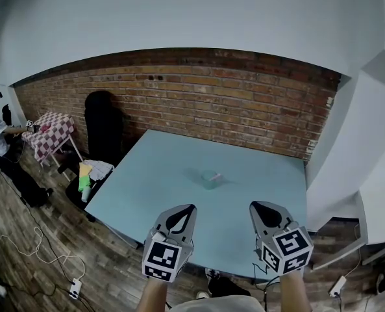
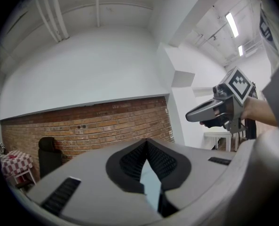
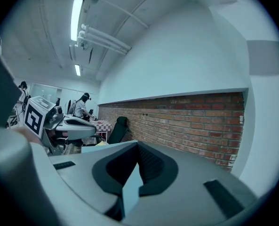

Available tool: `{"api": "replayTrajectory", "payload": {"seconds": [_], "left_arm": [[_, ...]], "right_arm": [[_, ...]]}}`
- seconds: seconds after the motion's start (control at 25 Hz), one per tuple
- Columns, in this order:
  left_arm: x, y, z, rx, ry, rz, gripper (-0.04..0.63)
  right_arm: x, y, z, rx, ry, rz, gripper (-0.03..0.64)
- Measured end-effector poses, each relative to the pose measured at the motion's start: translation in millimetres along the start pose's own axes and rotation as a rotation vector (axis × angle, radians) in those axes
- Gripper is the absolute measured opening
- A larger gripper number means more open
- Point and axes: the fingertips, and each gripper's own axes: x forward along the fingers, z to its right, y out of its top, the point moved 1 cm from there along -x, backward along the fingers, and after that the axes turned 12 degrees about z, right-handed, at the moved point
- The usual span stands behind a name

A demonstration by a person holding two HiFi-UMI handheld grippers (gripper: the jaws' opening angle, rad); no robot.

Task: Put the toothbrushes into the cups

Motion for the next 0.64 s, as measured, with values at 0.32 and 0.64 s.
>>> {"api": "replayTrajectory", "payload": {"seconds": [0.32, 0.64], "left_arm": [[3.0, -0.8, -2.6, 0.008, 0.002, -0.003, 0.018], [6.3, -9.4, -10.6, -0.003, 0.007, -0.013, 0.018]], "right_arm": [[4.5, -0.9, 3.3, -0.002, 0.013, -0.002, 0.018], [15.3, -3.5, 3.1, -0.004, 0.026, -0.005, 0.018]]}}
